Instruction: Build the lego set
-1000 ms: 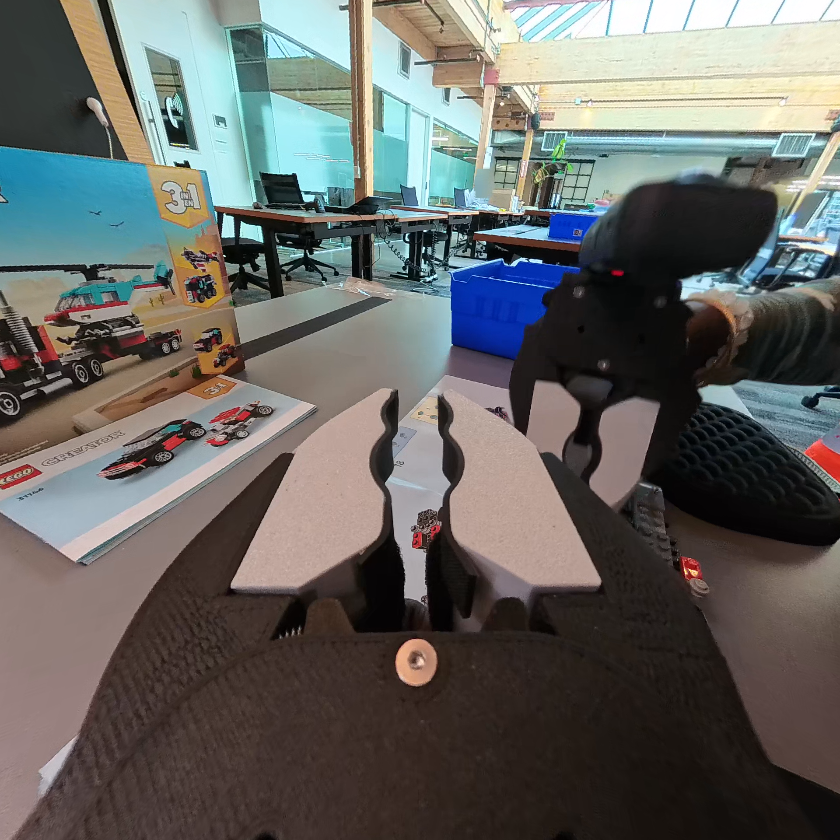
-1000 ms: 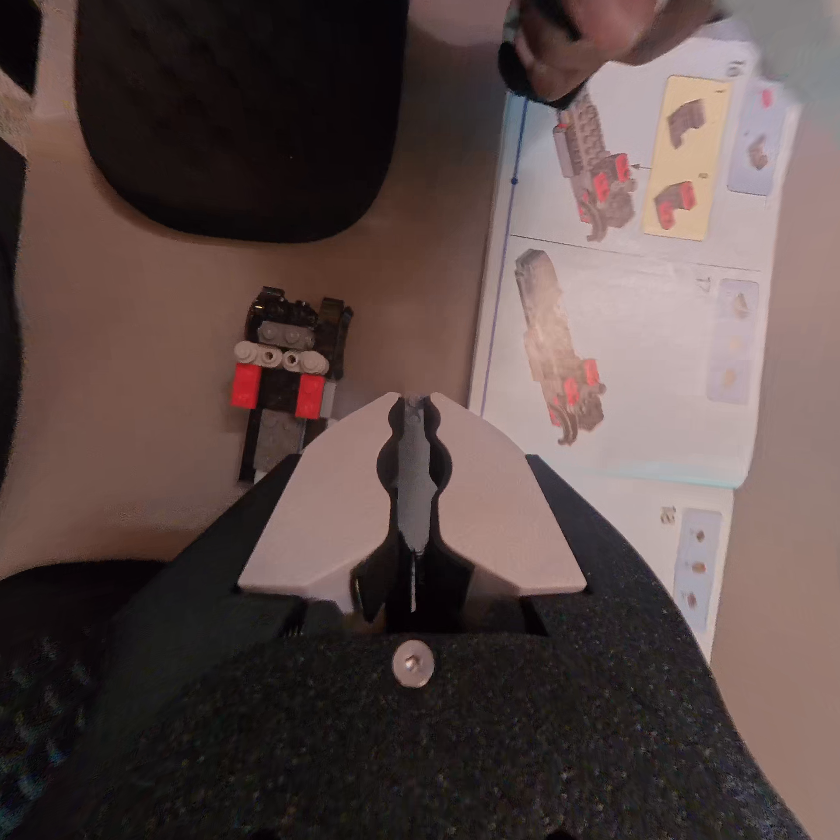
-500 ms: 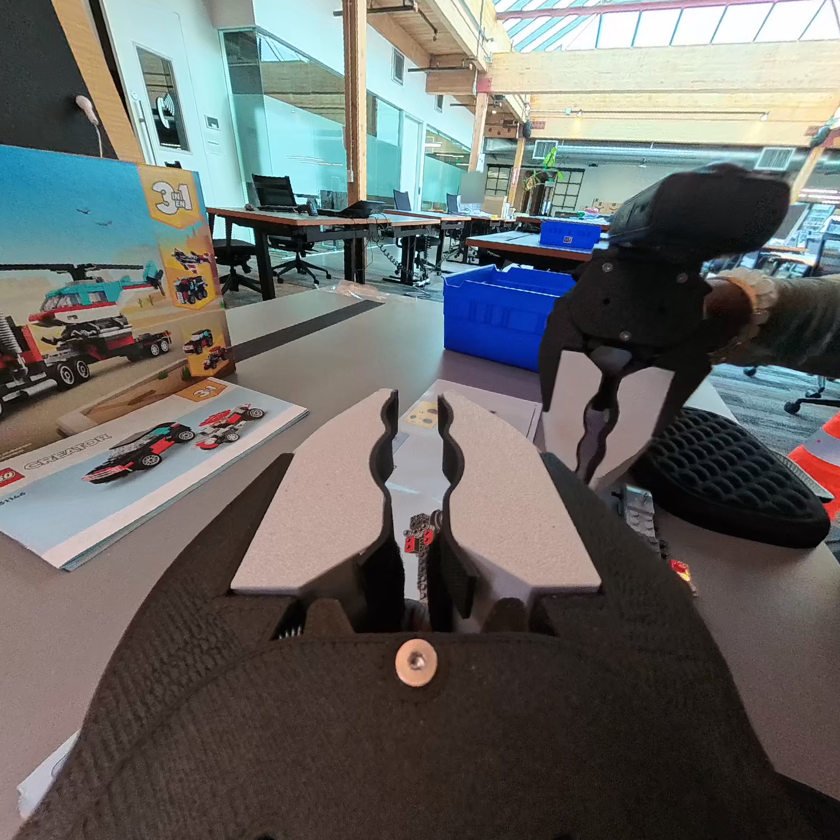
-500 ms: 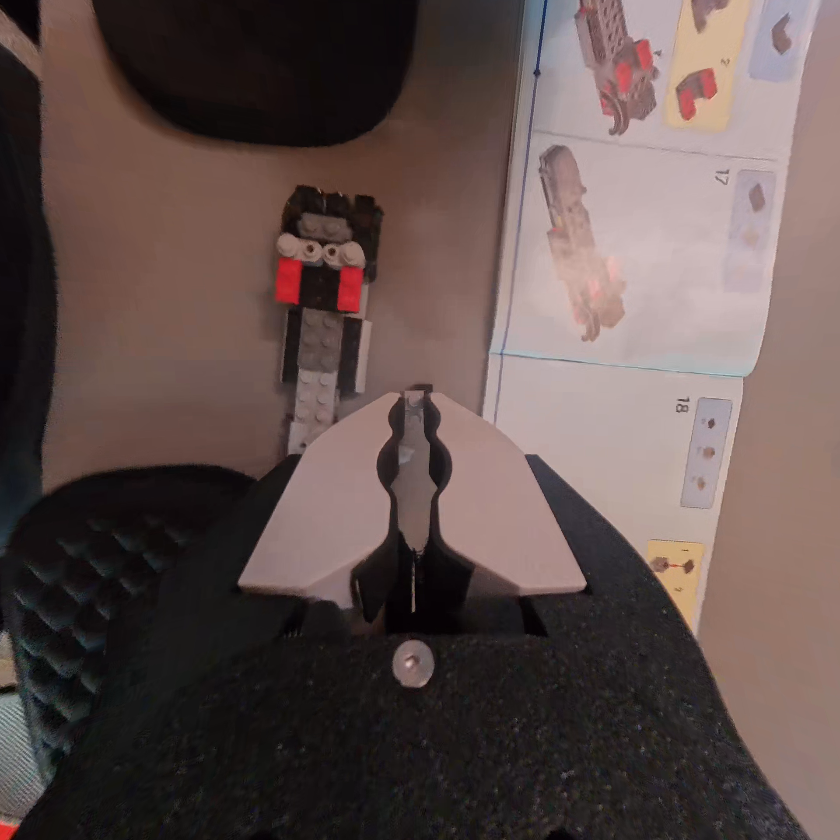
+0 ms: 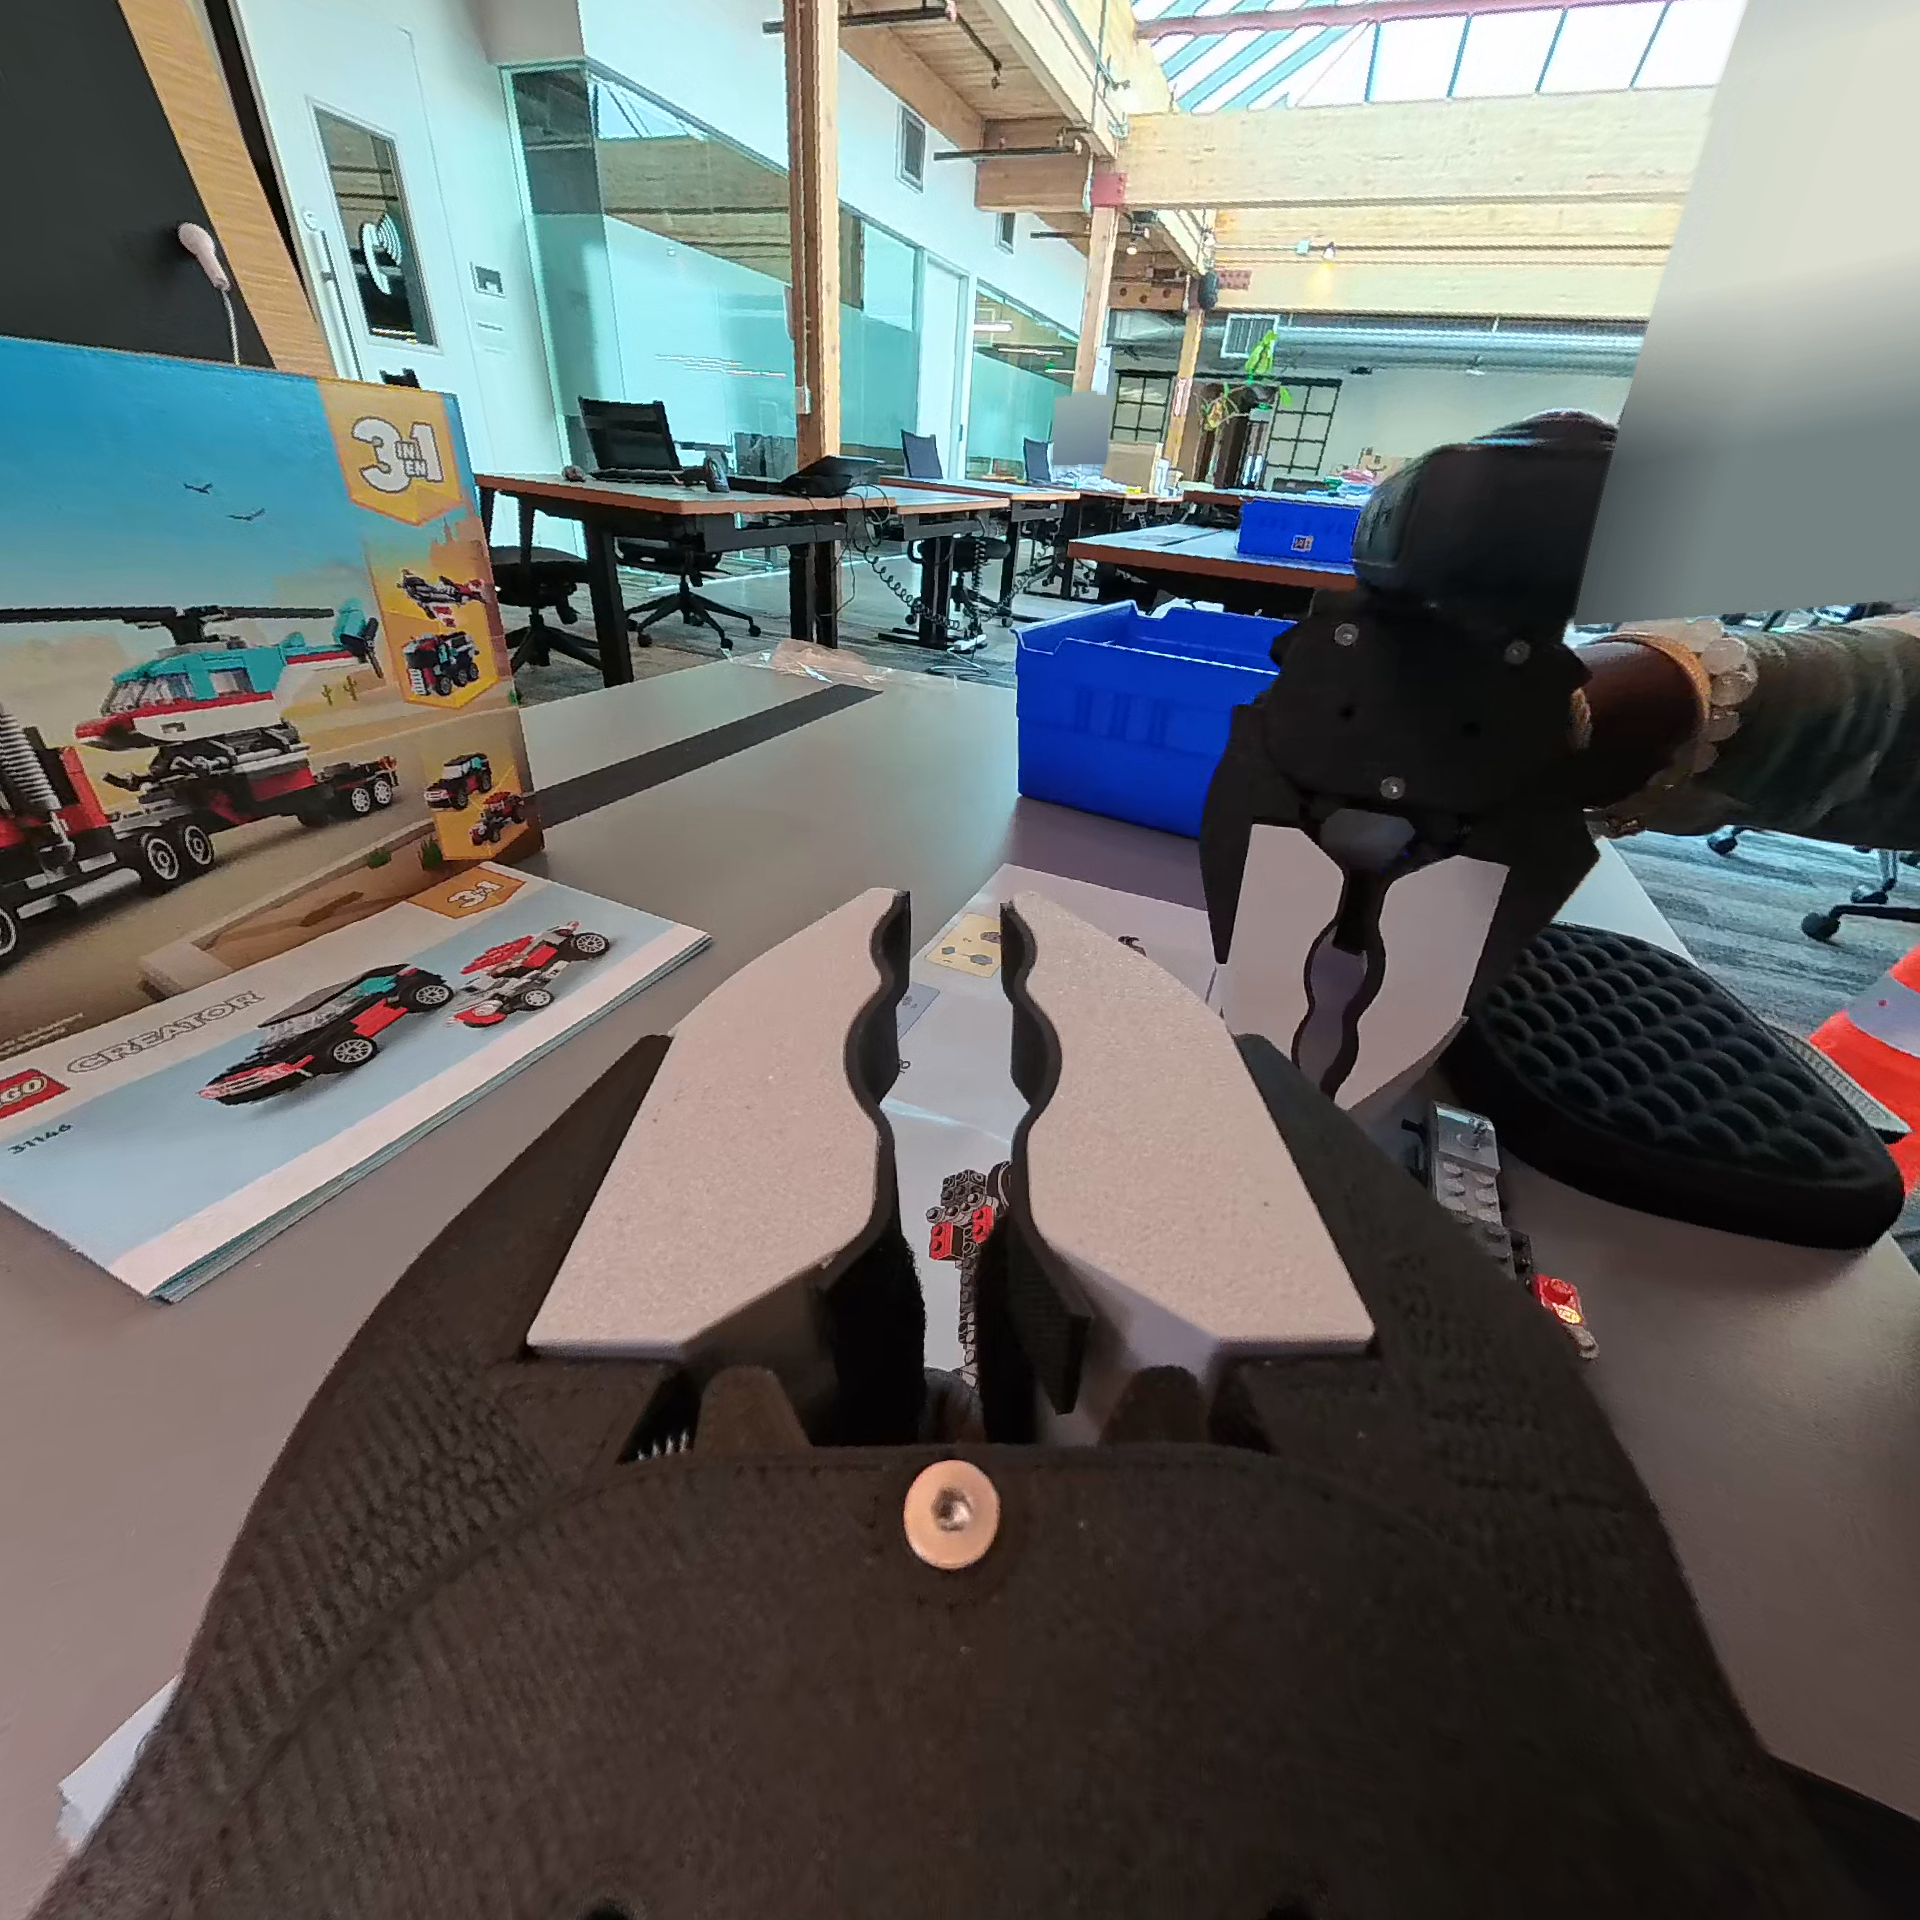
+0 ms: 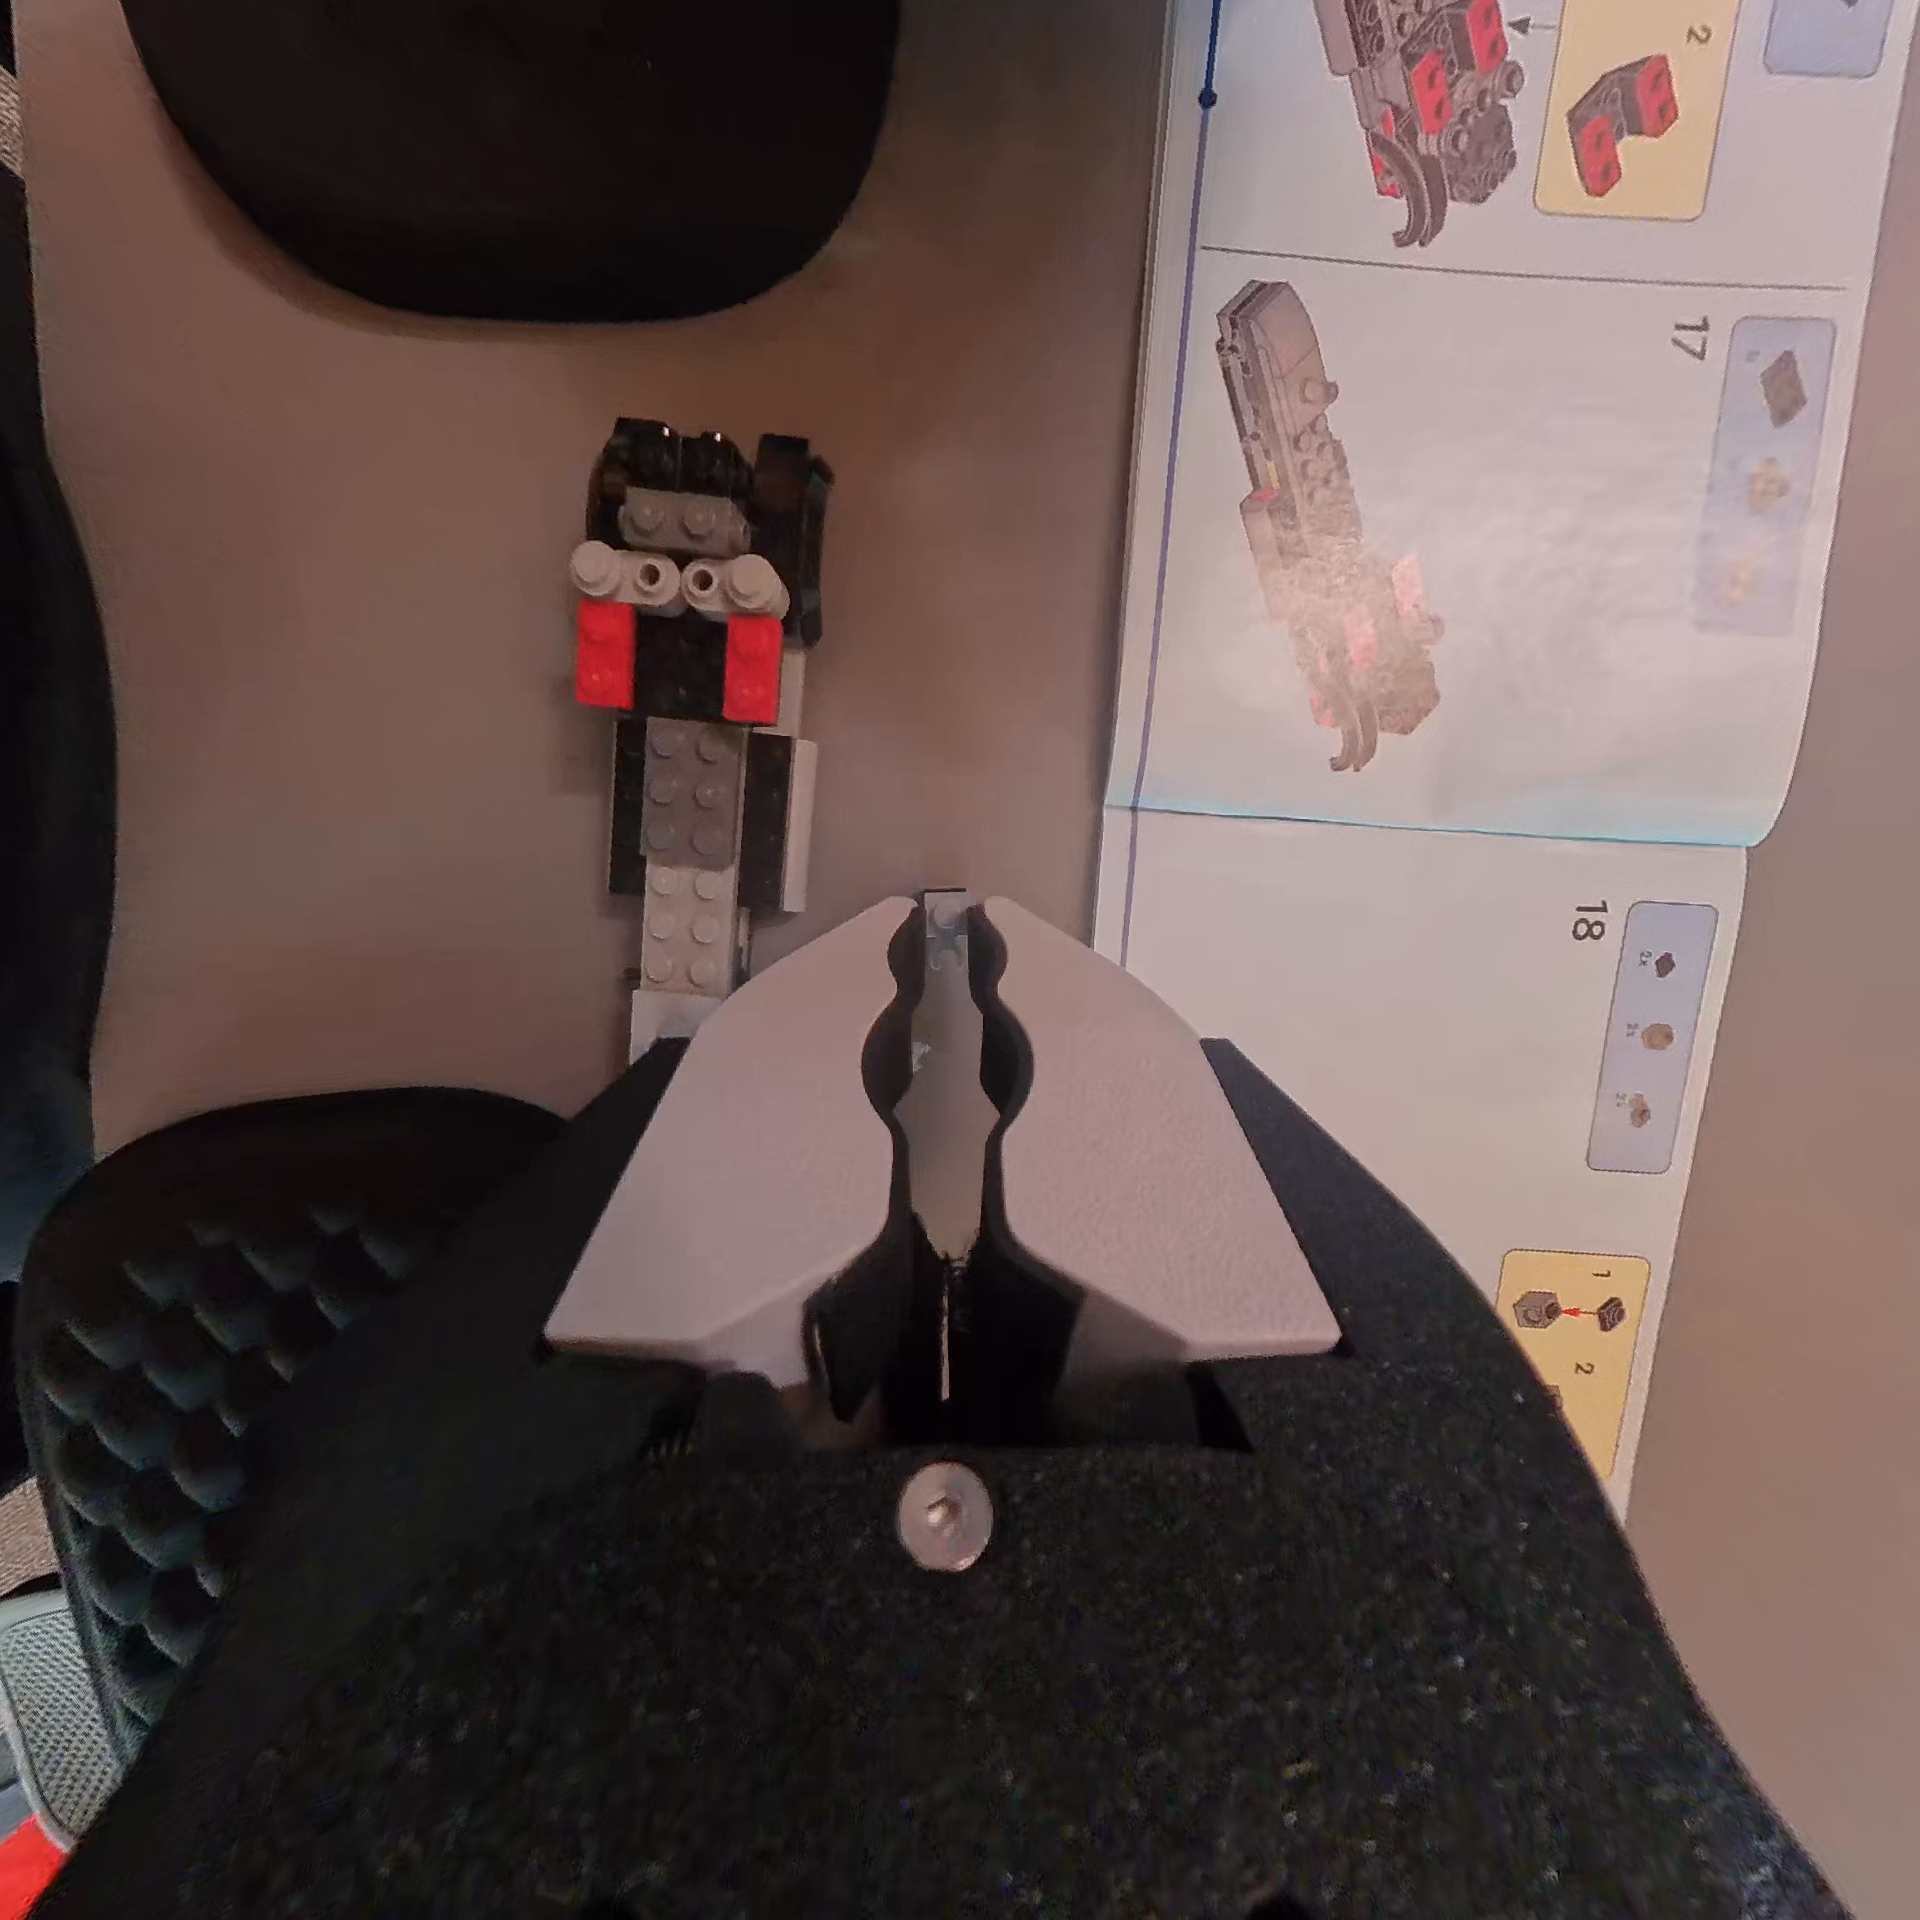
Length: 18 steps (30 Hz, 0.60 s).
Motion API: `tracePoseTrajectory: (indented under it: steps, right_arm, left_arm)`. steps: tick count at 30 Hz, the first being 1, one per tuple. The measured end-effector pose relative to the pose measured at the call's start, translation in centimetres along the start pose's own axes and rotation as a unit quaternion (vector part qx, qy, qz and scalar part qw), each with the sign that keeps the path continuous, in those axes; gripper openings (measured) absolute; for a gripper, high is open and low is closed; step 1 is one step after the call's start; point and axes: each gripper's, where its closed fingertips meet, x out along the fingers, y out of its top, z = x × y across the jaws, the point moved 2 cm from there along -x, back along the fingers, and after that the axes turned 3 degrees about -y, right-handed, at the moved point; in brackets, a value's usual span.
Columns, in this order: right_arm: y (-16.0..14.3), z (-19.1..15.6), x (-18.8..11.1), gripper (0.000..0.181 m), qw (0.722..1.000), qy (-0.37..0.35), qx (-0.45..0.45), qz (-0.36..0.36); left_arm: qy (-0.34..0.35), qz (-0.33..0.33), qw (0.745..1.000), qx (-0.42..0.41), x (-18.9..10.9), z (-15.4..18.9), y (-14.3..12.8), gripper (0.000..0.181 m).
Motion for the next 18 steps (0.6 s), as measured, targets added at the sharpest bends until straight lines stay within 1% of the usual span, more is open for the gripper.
tracePoseTrajectory:
  steps: [10, 18]
  right_arm:
    - [0.04, -0.02, 0.14, 0.008, 1.000, 0.004, -0.011, -0.008]
    - [-0.13, -0.02, 0.13, 0.008, 1.000, 0.015, -0.005, 0.016]
  left_arm:
    - [0.000, 0.000, 1.000, -0.002, -0.03, -0.04, -0.03, 0.016]
    - [-0.002, 0.001, 1.000, -0.003, -0.02, 0.00, -0.01, 0.017]
